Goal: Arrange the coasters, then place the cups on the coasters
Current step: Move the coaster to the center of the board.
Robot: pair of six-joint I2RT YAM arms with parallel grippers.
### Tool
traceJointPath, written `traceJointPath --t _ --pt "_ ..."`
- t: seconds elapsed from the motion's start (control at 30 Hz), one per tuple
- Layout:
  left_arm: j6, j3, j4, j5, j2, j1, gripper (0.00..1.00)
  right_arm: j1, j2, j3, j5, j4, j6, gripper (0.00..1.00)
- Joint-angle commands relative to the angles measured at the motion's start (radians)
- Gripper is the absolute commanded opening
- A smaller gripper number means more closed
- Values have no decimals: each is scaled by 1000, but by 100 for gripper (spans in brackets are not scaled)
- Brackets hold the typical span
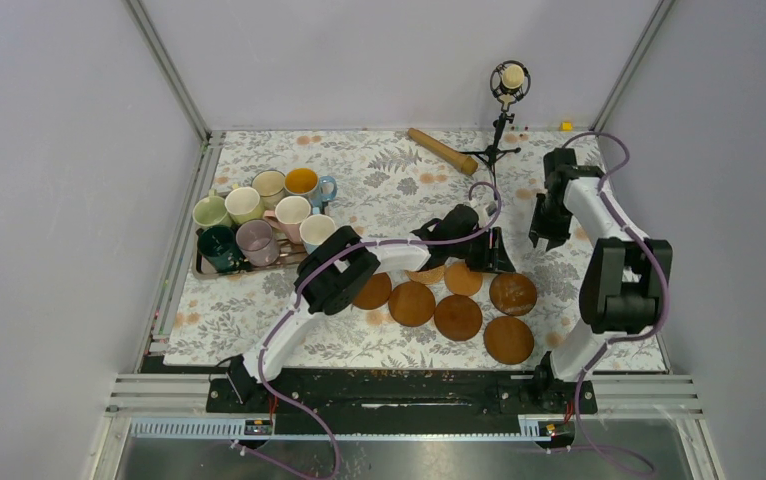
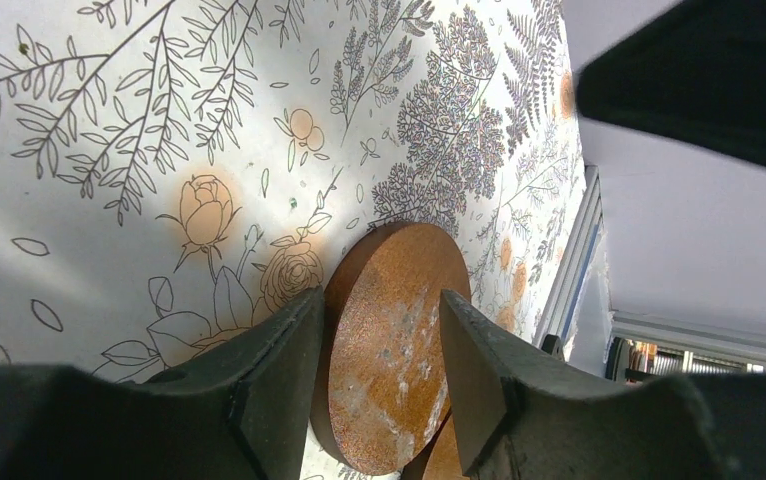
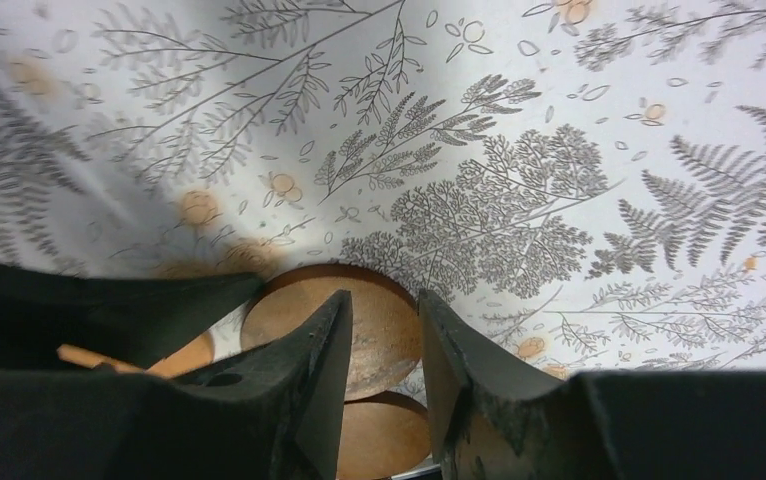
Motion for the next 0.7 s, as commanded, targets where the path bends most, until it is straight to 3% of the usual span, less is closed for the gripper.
traceJointPath --t 0.0,0.23,0.47,0.5,0.53,0.67 --pt "33 -4 -36 -19 -52 -15 47 -2 -138 51 19 -51 17 39" --pt "34 1 -34 -16 -48 -28 47 7 -365 39 -56 -10 55 43" --pt "88 41 -114 -37 -137 -10 50 74 -626 -18 -170 32 130 56" --pt "95 41 -123 -41 -162 0 50 84 -655 -23 -173 30 133 67" --pt "104 38 -136 -48 -188 8 51 94 -685 -31 -179 28 134 95" --pt "185 32 -245 -122 -323 43 59 130 -792 -67 -190 -3 138 99"
